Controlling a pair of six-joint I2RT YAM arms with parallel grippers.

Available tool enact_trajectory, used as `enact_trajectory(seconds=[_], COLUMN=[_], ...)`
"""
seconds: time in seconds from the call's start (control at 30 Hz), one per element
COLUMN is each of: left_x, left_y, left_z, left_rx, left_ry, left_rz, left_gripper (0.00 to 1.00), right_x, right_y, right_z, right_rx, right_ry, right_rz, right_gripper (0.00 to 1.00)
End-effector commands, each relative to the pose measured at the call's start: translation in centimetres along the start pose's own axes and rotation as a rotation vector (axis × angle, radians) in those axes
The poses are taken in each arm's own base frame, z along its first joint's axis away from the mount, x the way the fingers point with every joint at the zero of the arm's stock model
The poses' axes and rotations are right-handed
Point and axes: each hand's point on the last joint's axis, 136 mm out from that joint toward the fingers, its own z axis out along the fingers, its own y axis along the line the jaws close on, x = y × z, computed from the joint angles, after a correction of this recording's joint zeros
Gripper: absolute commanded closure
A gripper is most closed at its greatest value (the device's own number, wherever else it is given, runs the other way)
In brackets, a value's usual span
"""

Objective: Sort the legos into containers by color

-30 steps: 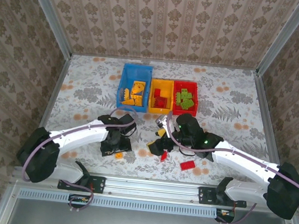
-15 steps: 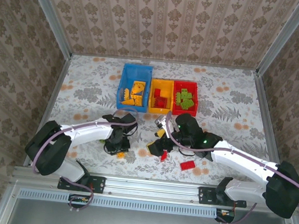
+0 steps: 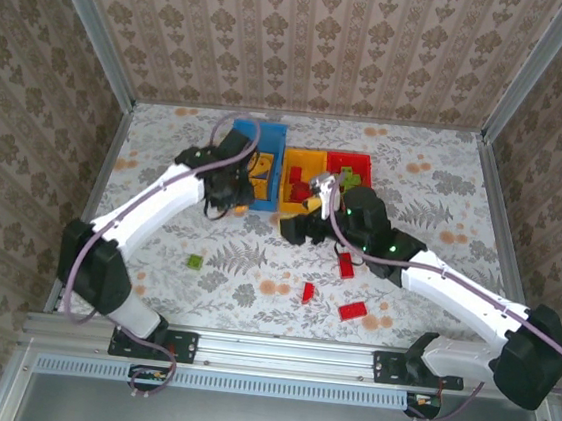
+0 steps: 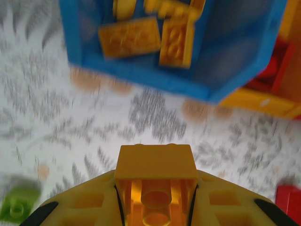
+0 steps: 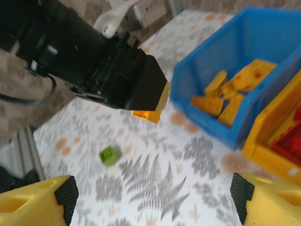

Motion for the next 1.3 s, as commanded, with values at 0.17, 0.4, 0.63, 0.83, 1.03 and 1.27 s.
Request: enact_trajectory(seconds=[0.17,0.4,0.63,0.83,1.03,1.27], left_x=[-7.6,-12.3,-13.7,-14.3,-14.4,-5.8], left_y=[-0.2,-0.3,-0.7,-1.6,-2.7,5.2], left_z=[5.3,8.3,10.5,9.0,2.0,-4.9], left_rx=[-0.136,-0.234,-0.272,-0.242,-0.163,-0.127], left_ry=[-0.018,-0.063,-0.067,-0.091,-0.188,-0.161], left_rz=[0.19,0.24,0.283,0.278,0.226,0.021], left_gripper=[0.73,0.7,0.53,0.36,0.35,0.31], right_x=[-3.7,-3.7,-2.9,-1.4,3.1,10.5], right_y=[-3.8,-3.5,-3.5,-3.5,0.1,7.2], right_z=[1.6,2.4,3.6,3.1,4.3,9.0], right_rx=[0.114,0.07,0.01,0.011,-0.071,-0.262], right_ry=[-0.054,-0.024,0.018,0.078,0.224,0.347], right_rz=[0.152,0.183,0.248,0.197,-0.067,-0.329], right_gripper=[0.13,0.13,0.12,0.12,0.12,0.11])
